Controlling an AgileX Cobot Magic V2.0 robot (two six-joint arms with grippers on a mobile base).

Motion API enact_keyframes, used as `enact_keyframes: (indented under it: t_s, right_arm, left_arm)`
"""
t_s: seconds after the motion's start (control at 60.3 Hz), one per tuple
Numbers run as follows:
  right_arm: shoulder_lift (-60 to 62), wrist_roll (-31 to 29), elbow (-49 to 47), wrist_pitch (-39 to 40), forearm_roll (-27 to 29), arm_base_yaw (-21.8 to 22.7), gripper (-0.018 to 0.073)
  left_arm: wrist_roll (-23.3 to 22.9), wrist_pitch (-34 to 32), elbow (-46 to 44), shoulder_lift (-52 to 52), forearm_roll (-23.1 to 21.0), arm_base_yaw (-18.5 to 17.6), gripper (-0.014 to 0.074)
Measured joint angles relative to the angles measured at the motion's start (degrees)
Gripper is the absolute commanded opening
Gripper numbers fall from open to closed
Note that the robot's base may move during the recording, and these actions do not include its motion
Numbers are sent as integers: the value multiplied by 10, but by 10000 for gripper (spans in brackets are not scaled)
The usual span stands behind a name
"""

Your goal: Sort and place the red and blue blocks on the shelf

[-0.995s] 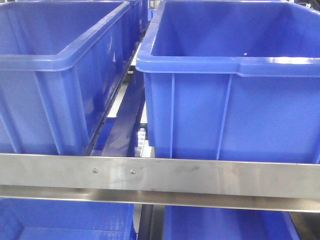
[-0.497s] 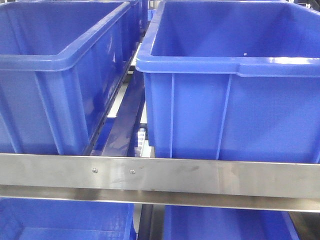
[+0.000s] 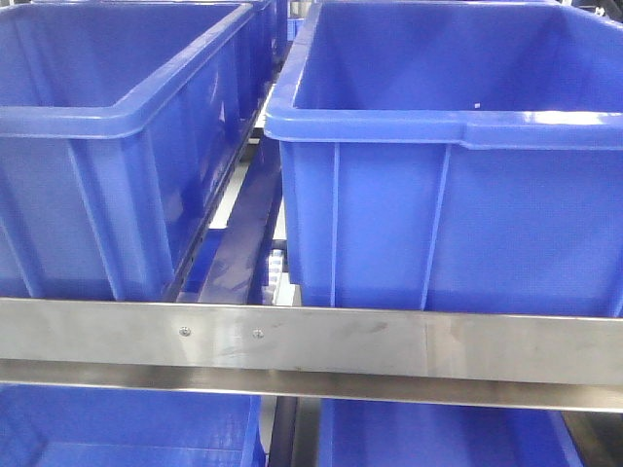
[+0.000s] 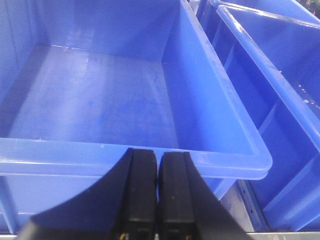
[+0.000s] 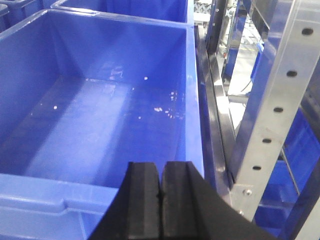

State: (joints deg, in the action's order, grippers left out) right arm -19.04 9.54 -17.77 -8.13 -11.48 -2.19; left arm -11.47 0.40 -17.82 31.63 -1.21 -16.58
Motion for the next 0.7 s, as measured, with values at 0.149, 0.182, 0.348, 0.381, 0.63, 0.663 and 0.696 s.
enact_keyframes:
  t_s: [0.149, 0.182, 0.348, 0.381, 0.63, 0.663, 0.696]
  right_arm:
    - [0, 0, 0, 0, 2, 0, 48]
    - [0, 0, 0, 0, 2, 0, 48]
    - [0, 0, 0, 0, 3, 0, 48]
    - [0, 0, 0, -1, 3, 0, 48]
    - [0, 0, 0, -2, 3, 0, 48]
    - [0, 0, 0, -2, 3, 0, 48]
    - [0, 0, 0, -2, 3, 0, 48]
  left_arm:
    - [0, 0, 0, 0, 0, 0, 132]
    - [0, 0, 0, 0, 0, 0, 132]
    - [0, 0, 0, 0, 0, 0, 132]
    - [0, 0, 0, 0, 0, 0, 132]
    - [0, 0, 3, 0, 0, 0, 132]
    - [0, 0, 3, 0, 0, 0, 132]
    - [0, 0, 4, 0, 0, 0, 132]
